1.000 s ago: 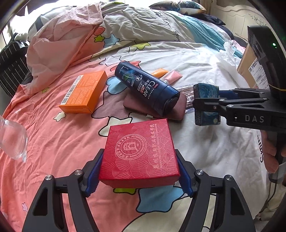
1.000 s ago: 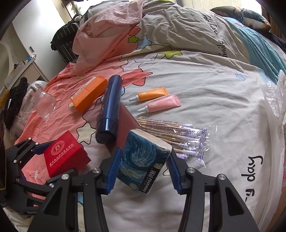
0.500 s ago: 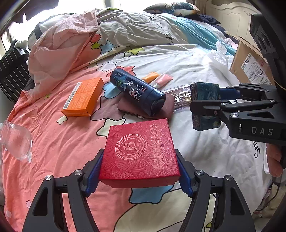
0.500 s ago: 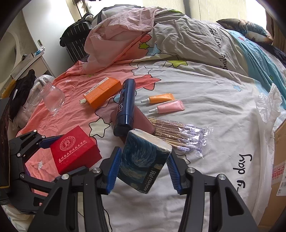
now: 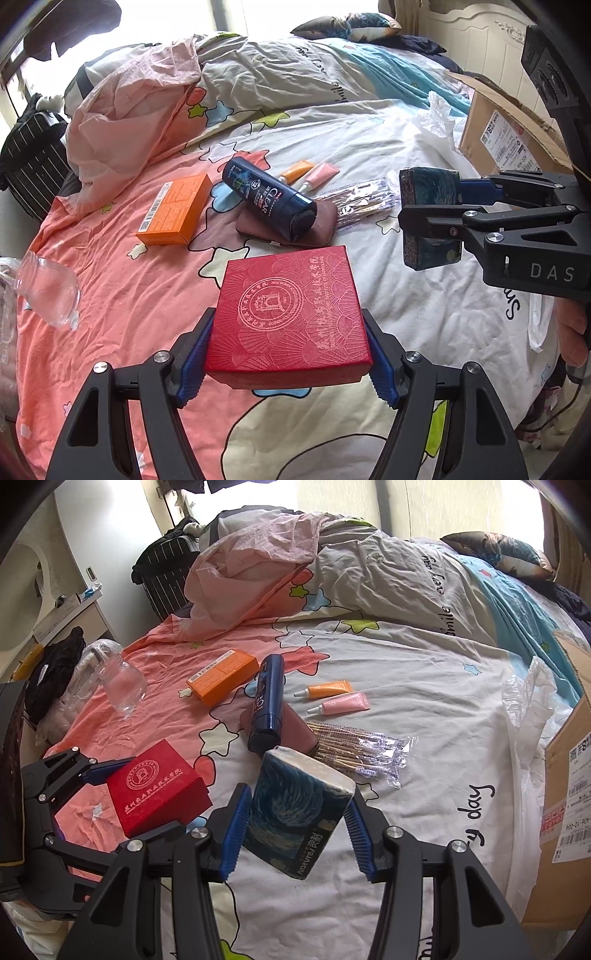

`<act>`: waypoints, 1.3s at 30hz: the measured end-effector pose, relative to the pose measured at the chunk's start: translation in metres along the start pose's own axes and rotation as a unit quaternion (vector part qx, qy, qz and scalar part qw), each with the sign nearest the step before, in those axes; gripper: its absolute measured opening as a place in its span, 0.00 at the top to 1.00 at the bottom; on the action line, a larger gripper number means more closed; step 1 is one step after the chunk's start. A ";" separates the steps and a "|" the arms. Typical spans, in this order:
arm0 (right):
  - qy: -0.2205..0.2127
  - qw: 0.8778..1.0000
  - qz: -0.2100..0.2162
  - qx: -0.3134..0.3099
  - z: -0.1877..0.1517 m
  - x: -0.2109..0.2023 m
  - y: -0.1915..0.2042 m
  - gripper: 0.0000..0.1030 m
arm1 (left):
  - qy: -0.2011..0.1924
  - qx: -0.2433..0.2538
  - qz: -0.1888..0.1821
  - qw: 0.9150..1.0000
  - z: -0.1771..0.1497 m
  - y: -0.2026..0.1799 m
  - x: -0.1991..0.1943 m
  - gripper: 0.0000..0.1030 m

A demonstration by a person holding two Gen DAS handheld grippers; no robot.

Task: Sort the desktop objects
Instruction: 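Carry the red box and tissue pack in both tools to the cardboard box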

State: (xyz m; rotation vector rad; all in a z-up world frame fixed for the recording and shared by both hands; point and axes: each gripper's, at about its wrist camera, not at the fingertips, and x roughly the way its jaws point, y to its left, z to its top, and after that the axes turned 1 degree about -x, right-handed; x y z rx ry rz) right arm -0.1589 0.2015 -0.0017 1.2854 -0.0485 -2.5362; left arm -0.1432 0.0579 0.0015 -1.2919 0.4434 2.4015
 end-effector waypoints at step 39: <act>-0.052 0.998 -0.031 -0.008 -0.039 -0.104 -0.010 0.54 | -0.047 0.026 0.006 0.999 -0.002 -0.070 -0.077 0.28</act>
